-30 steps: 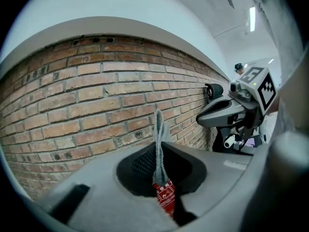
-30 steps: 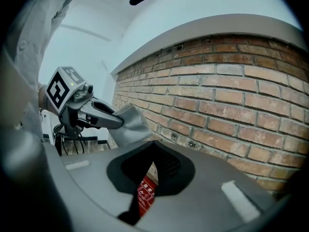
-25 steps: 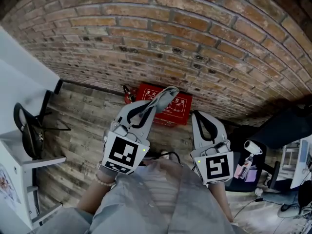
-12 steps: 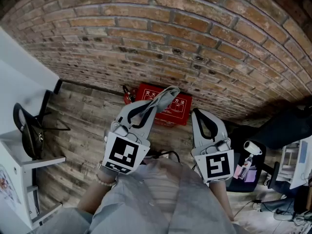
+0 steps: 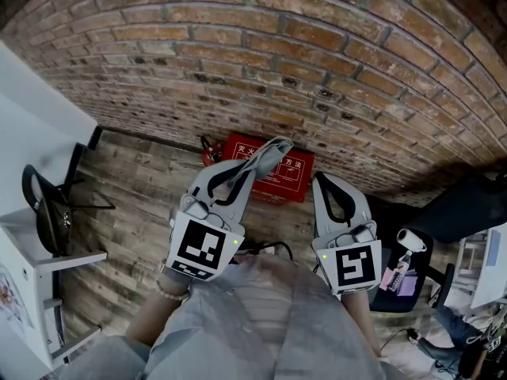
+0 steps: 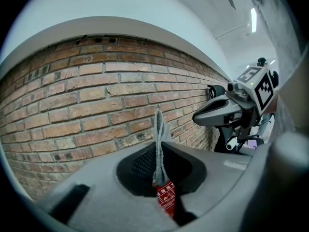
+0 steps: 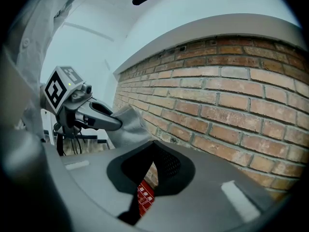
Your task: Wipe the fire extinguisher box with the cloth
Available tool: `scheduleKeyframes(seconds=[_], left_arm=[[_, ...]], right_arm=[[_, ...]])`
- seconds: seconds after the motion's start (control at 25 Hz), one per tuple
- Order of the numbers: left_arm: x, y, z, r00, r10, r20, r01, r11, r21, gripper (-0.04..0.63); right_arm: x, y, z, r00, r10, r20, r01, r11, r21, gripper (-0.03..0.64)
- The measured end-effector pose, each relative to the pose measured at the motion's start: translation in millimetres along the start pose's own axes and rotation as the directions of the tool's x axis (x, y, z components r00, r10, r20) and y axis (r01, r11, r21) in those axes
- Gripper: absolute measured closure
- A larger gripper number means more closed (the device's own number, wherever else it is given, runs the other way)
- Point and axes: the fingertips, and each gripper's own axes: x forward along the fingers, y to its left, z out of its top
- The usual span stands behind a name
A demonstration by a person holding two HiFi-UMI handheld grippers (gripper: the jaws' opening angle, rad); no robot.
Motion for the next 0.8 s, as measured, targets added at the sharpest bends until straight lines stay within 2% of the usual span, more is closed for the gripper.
scheduleKeyframes(seconds=[0.8], left_arm=[[1.9, -1.4, -4.4, 1.000, -0.001, -0.012, 0.001, 1.000, -0.012, 0.583]], right_arm=[[1.1, 1.2, -3.7, 1.000, 0.012, -0.012, -0.012, 1.000, -0.002, 0.607]])
